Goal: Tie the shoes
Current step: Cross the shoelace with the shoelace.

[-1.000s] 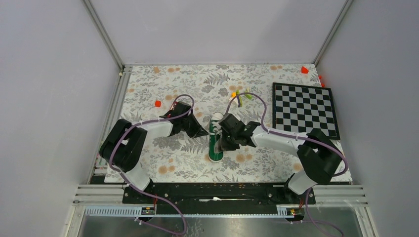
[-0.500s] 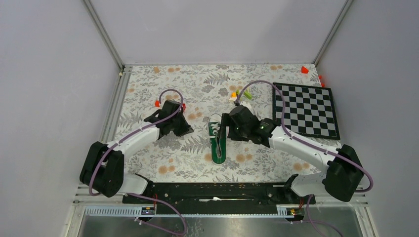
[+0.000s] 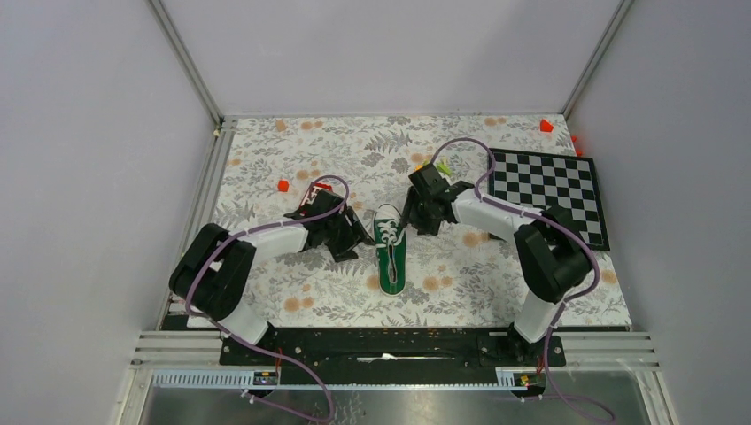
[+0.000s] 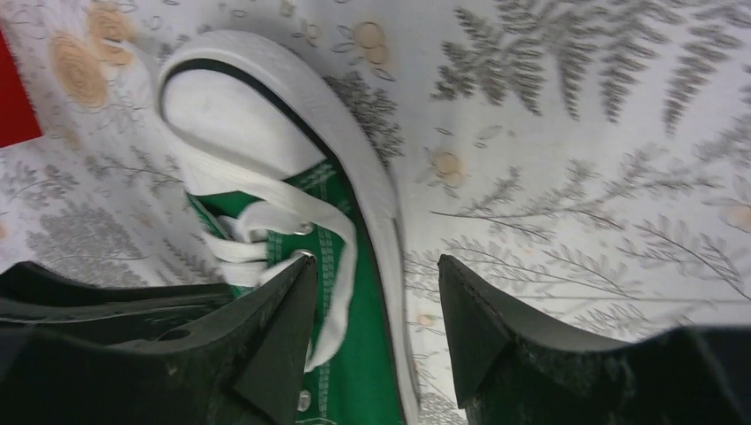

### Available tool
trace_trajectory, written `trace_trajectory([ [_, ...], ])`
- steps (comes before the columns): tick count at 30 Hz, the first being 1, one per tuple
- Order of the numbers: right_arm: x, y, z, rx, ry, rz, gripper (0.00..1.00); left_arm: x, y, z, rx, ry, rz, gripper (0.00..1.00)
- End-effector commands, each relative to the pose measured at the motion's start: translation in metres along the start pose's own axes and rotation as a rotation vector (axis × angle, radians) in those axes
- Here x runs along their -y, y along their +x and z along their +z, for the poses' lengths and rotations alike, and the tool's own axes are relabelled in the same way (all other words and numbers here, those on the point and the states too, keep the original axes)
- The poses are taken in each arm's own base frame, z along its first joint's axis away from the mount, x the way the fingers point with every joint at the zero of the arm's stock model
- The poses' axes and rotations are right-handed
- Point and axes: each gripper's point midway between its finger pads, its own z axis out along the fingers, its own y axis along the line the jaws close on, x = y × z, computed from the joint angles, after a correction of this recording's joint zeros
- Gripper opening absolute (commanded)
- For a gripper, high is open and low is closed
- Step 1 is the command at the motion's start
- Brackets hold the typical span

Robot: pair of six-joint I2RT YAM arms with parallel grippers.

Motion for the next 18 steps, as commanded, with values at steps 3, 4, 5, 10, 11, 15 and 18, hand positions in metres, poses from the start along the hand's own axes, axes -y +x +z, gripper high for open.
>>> trace_trajectory([
  [3,-0.037,-0.01,-0.001,-0.003,-0.138,0.01,0.59,0.001,-0.006,0.017,0.026,0.012,-0.043,0.52],
  [4,-0.036,-0.01,0.0,-0.001,-0.137,0.01,0.58,0.001,-0.007,0.018,0.026,0.01,-0.044,0.48],
  [5,-0.035,-0.009,0.002,-0.002,-0.131,0.007,0.57,0.001,-0.007,0.021,0.024,0.006,-0.045,0.44],
  [10,-0.028,-0.006,0.017,-0.019,-0.087,-0.007,0.45,0.0,-0.007,0.024,0.013,-0.003,-0.045,0.14],
  [11,-0.027,-0.005,0.021,-0.026,-0.08,-0.011,0.43,0.0,-0.008,0.023,0.016,-0.008,-0.043,0.04],
  [15,-0.027,-0.003,0.027,-0.047,-0.074,-0.039,0.33,-0.001,-0.011,0.014,0.04,-0.017,-0.029,0.0],
  [18,-0.021,-0.005,0.019,-0.028,-0.062,-0.055,0.09,0.001,-0.018,0.002,0.075,-0.016,-0.015,0.0],
])
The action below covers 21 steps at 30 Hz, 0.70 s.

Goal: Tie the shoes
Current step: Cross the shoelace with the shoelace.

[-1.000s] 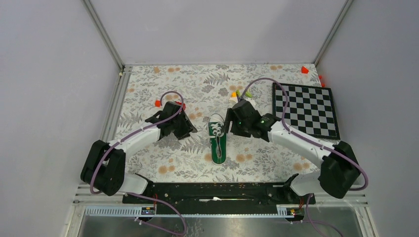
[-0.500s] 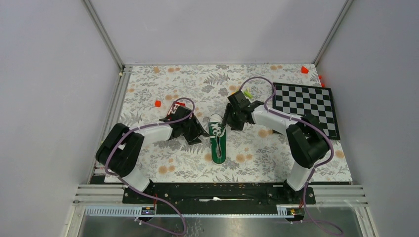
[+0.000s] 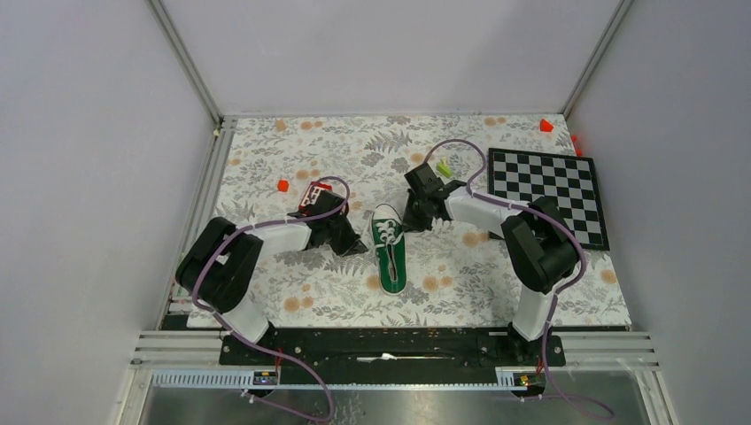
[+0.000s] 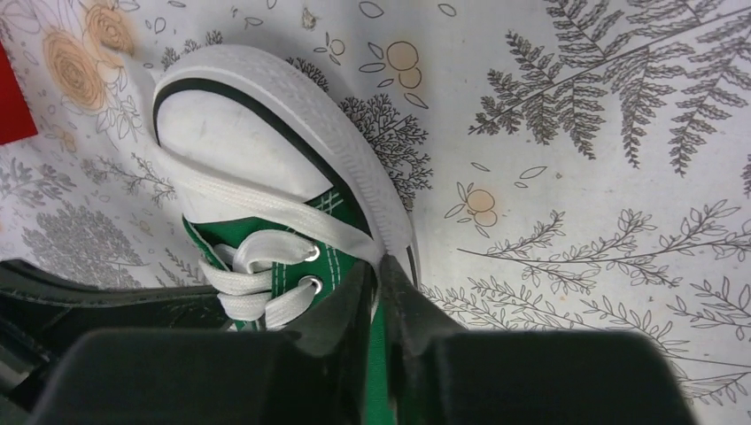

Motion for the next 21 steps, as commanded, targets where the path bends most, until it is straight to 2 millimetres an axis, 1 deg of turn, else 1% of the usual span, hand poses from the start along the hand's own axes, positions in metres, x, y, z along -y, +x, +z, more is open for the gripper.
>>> trace_trajectory([
  [1,-0.002,-0.009,-0.014,0.047,-0.001,-0.04,0.01,0.004,-0.018,-0.022,0.089,-0.008,0.041,0.0],
  [3,0.002,-0.006,-0.026,0.063,-0.014,-0.04,0.0,0.008,-0.026,-0.034,0.121,0.012,0.079,0.0],
  [4,-0.002,-0.008,-0.035,0.087,-0.049,-0.04,0.0,0.009,-0.029,-0.041,0.139,0.021,0.102,0.0],
  [8,0.004,-0.003,-0.055,0.126,-0.079,-0.032,0.0,0.005,-0.041,-0.066,0.214,0.021,0.153,0.0],
  [11,0.015,-0.004,-0.066,0.176,-0.057,-0.027,0.0,0.009,-0.043,-0.08,0.236,0.036,0.177,0.0],
  [13,0.019,-0.006,-0.077,0.213,-0.063,-0.016,0.0,0.013,-0.043,-0.087,0.243,0.047,0.185,0.0],
  [21,0.013,-0.021,-0.129,0.366,-0.154,0.006,0.0,0.024,-0.047,-0.12,0.294,0.064,0.25,0.0],
])
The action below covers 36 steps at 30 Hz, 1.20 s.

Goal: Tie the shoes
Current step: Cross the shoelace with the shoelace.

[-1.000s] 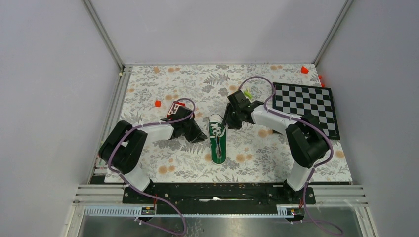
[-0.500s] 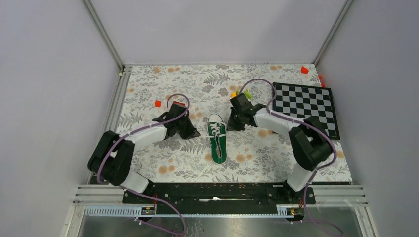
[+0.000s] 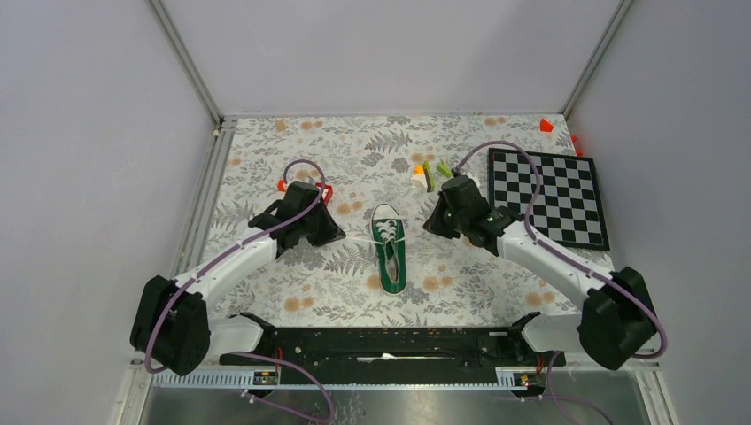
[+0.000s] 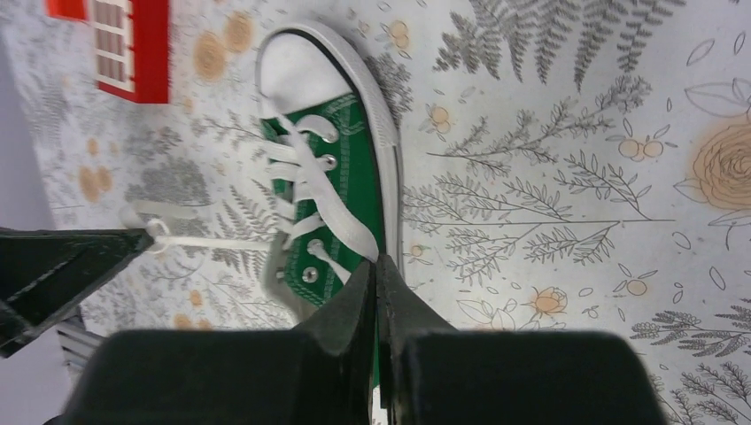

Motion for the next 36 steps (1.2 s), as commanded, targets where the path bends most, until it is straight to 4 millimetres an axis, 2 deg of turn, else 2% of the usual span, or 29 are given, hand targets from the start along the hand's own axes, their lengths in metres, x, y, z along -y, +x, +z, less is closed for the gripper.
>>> trace_trajectory([
  [1,-0.012,-0.029,-0.028,0.134,-0.048,0.012,0.0,0.014,-0.024,-0.025,0.091,0.024,0.073,0.0],
  [4,-0.013,-0.031,-0.041,0.151,-0.065,0.012,0.0,0.011,-0.023,-0.032,0.092,0.018,0.099,0.0],
  [8,-0.005,-0.026,-0.056,0.166,-0.071,0.025,0.0,0.008,-0.015,-0.032,0.066,0.023,0.116,0.0],
  [15,0.025,0.002,-0.054,0.129,-0.024,0.058,0.0,0.006,-0.002,-0.022,0.003,0.043,0.101,0.0],
  [19,0.042,0.02,-0.049,0.096,0.009,0.084,0.0,0.018,-0.011,-0.031,0.026,0.065,0.117,0.0],
  [22,0.035,0.023,-0.055,0.082,-0.036,0.111,0.0,0.026,-0.024,-0.04,0.056,0.053,0.145,0.0],
  [26,-0.002,0.011,-0.081,0.07,-0.179,0.153,0.0,0.035,-0.042,-0.05,0.093,0.03,0.163,0.0],
  [28,-0.011,0.001,-0.095,0.091,-0.206,0.162,0.0,0.037,-0.051,-0.055,0.115,0.035,0.155,0.0],
  [32,-0.012,-0.005,-0.115,0.118,-0.218,0.167,0.0,0.036,-0.066,-0.062,0.143,0.029,0.148,0.0],
  [34,-0.009,0.002,-0.118,0.097,-0.219,0.178,0.0,0.034,-0.067,-0.061,0.131,0.034,0.146,0.0],
  [36,-0.001,0.019,-0.113,0.046,-0.206,0.185,0.0,0.034,-0.062,-0.057,0.102,0.052,0.162,0.0],
])
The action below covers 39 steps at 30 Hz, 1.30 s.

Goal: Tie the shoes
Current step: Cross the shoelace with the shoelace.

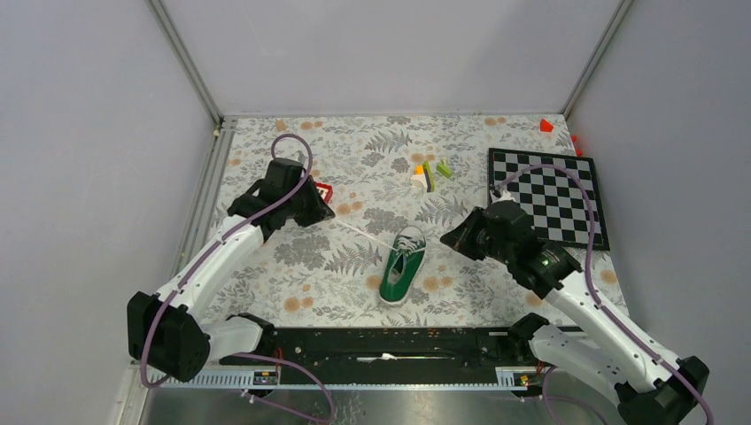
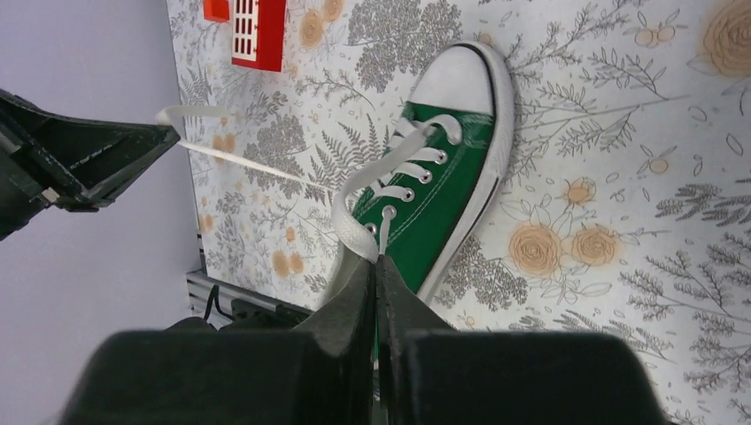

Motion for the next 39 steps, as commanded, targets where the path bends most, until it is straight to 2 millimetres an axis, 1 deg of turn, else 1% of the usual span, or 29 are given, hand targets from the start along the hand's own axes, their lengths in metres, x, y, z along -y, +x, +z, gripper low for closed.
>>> trace_trajectory([
  [1,0.015,0.022,-0.008,-0.073,0.025,0.041,0.0,0.002,-0.008,0.003,-0.001,0.03,0.037,0.0],
  [2,0.029,0.031,-0.002,-0.09,0.059,0.051,0.0,0.001,-0.002,0.008,-0.03,0.038,0.038,0.0],
  [3,0.045,0.042,0.004,-0.11,0.097,0.059,0.02,0.0,0.005,0.013,-0.064,0.045,0.036,0.0],
  [6,0.094,0.074,0.021,-0.164,0.214,0.08,0.21,-0.008,0.029,0.026,-0.152,0.051,0.015,0.0],
  [7,0.103,0.079,0.023,-0.175,0.237,0.084,0.27,-0.013,0.037,0.029,-0.174,0.047,0.009,0.0],
  [9,0.111,0.085,0.025,-0.186,0.255,0.086,0.42,-0.018,0.048,0.03,-0.19,0.046,0.009,0.0],
  [10,0.111,0.084,0.025,-0.185,0.254,0.083,0.48,-0.021,0.052,0.03,-0.195,0.044,0.008,0.0],
  [12,0.111,0.076,0.028,-0.152,0.264,0.06,0.56,-0.025,0.058,0.029,-0.201,0.043,0.005,0.0],
  [15,0.102,0.061,0.034,-0.114,0.26,0.008,0.6,-0.027,0.061,0.028,-0.201,0.041,0.002,0.0],
  [17,0.098,0.054,0.042,-0.11,0.265,-0.046,0.61,-0.025,0.06,0.026,-0.195,0.047,0.003,0.0],
  [21,0.095,0.044,0.059,-0.193,0.332,-0.247,0.59,-0.021,0.056,0.024,-0.185,0.059,0.007,0.0],
  [23,0.098,0.034,0.065,-0.232,0.404,-0.346,0.59,-0.02,0.056,0.023,-0.186,0.065,0.009,0.0],
  [25,0.107,0.032,0.071,-0.276,0.478,-0.408,0.6,-0.019,0.055,0.022,-0.185,0.065,0.01,0.0],
  [28,0.125,0.029,0.077,-0.312,0.596,-0.45,0.6,-0.019,0.053,0.022,-0.176,0.062,0.009,0.0],
  [30,0.132,0.031,0.087,-0.326,0.624,-0.462,0.6,-0.019,0.053,0.022,-0.174,0.063,0.004,0.0],
  [33,0.135,0.032,0.104,-0.329,0.626,-0.479,0.6,-0.017,0.055,0.023,-0.179,0.067,0.001,0.0],
  [36,0.133,0.036,0.118,-0.373,0.622,-0.489,0.58,-0.016,0.06,0.026,-0.204,0.072,0.007,0.0],
  [37,0.133,0.039,0.122,-0.387,0.616,-0.484,0.52,-0.016,0.061,0.027,-0.212,0.071,0.006,0.0],
  [38,0.133,0.041,0.123,-0.396,0.619,-0.477,0.33,-0.016,0.062,0.027,-0.215,0.073,0.006,0.0],
  [39,0.135,0.041,0.123,-0.392,0.623,-0.472,0.07,-0.016,0.062,0.028,-0.216,0.071,0.006,0.0],
])
